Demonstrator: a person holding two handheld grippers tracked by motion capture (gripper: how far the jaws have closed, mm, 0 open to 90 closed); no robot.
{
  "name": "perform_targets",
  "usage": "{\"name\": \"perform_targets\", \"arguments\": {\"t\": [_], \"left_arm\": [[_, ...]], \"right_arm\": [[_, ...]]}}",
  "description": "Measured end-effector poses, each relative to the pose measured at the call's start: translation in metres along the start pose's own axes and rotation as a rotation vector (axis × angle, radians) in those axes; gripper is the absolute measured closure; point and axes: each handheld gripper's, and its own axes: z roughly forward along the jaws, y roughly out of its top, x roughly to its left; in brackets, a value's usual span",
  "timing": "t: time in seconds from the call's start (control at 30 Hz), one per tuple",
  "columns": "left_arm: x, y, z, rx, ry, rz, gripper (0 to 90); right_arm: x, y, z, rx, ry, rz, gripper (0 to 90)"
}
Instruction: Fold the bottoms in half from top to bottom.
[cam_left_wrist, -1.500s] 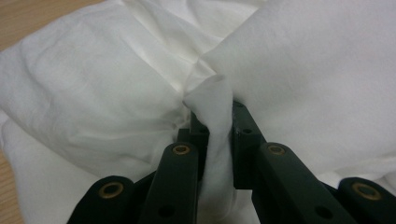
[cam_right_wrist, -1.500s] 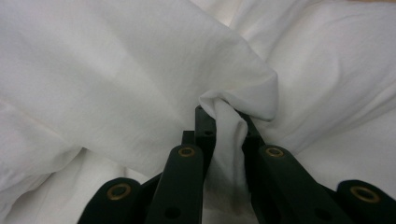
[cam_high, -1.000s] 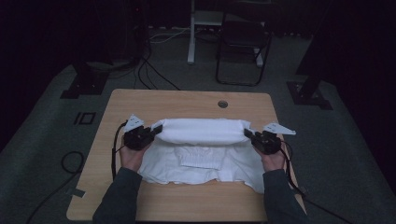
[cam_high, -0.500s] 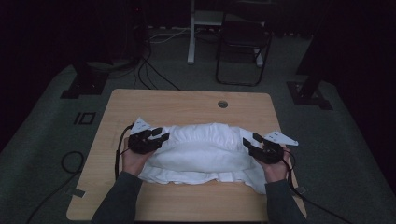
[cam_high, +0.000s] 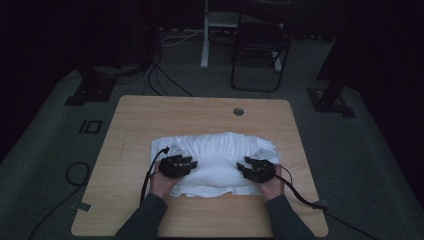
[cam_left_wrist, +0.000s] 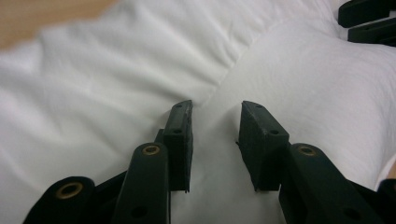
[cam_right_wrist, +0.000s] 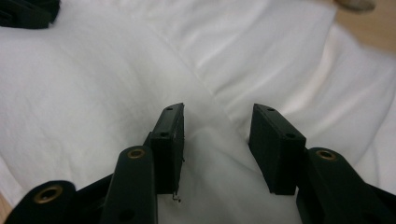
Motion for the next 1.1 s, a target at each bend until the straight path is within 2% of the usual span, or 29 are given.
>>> {"name": "perform_targets", "arguments": {"t": [0.07,0.2,0.33,0.53,0.67,0.8,0.87,0.9,0.93,0.97,1.0,1.07,1.1], "left_arm": [[-0.002,-0.009,-0.001,0.003,0.002,0.015,64.8],[-0.009,-0.022,-0.004,0.034,0.029,0.081,63.9],[-0.011,-0.030,-0.004,0.044,0.041,0.082,63.8],[-0.014,-0.035,-0.005,0.034,0.056,0.076,63.8],[-0.007,-0.036,-0.010,0.022,0.021,0.029,61.1],[0.000,-0.033,-0.020,-0.018,0.047,0.005,52.3],[0.008,-0.032,-0.029,-0.052,0.080,-0.024,47.5],[0.008,-0.032,-0.029,-0.052,0.080,-0.024,44.9],[0.017,-0.032,-0.038,-0.082,0.128,-0.067,44.9],[0.021,-0.032,-0.041,-0.088,0.156,-0.084,37.4],[0.025,-0.032,-0.043,-0.093,0.183,-0.110,35.8],[0.035,-0.034,-0.046,-0.085,0.232,-0.165,30.4],[0.039,-0.035,-0.046,-0.071,0.245,-0.178,28.8]], "right_arm": [[0.000,-0.008,0.001,0.017,0.000,0.004,53.9],[0.002,-0.020,0.002,0.039,0.005,0.009,53.8],[0.006,-0.028,0.003,0.061,0.001,0.004,53.9],[0.009,-0.032,0.005,0.048,-0.009,0.023,53.9],[0.008,-0.033,0.006,0.040,-0.004,0.032,53.8],[0.007,-0.034,0.006,0.038,0.003,0.036,53.8],[0.006,-0.034,0.006,0.037,0.006,0.038,53.8],[0.006,-0.034,0.006,0.037,0.006,0.038,53.8],[0.006,-0.034,0.006,0.037,0.006,0.037,53.8],[0.006,-0.034,0.006,0.036,0.006,0.036,53.8],[0.006,-0.034,0.006,0.036,0.007,0.036,53.8],[0.006,-0.034,0.006,0.035,0.010,0.035,53.8],[0.006,-0.034,0.006,0.035,0.010,0.035,53.8]]}}
